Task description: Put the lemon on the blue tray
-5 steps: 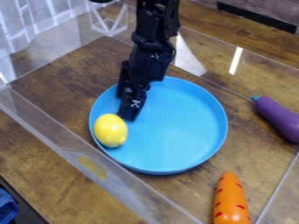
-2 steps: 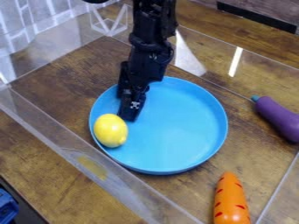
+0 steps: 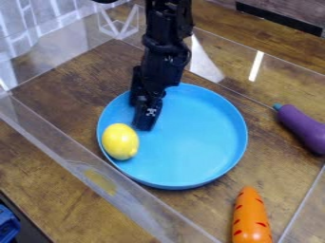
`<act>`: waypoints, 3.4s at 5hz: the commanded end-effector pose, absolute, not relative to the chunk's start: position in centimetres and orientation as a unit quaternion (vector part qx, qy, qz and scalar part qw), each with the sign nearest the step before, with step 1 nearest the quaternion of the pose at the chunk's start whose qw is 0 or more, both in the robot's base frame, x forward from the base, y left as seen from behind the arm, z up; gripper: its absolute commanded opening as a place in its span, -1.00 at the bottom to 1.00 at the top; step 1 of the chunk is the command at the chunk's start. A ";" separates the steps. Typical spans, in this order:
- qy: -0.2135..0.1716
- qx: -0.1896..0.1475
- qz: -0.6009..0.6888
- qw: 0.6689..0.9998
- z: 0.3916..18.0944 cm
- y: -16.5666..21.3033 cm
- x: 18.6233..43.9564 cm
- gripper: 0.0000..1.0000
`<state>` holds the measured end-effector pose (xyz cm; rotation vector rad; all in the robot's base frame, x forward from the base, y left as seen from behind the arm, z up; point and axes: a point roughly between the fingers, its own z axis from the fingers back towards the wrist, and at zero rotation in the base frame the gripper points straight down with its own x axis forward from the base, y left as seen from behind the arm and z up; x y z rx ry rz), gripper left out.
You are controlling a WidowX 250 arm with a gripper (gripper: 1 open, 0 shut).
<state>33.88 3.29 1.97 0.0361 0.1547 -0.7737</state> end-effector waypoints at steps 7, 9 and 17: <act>-0.069 0.081 -0.273 0.956 7.3 4.9 36.2 1.00; -0.107 0.098 -0.231 0.962 9.0 5.0 37.3 1.00; -0.158 0.085 -0.429 0.885 10.7 2.9 33.5 -1.00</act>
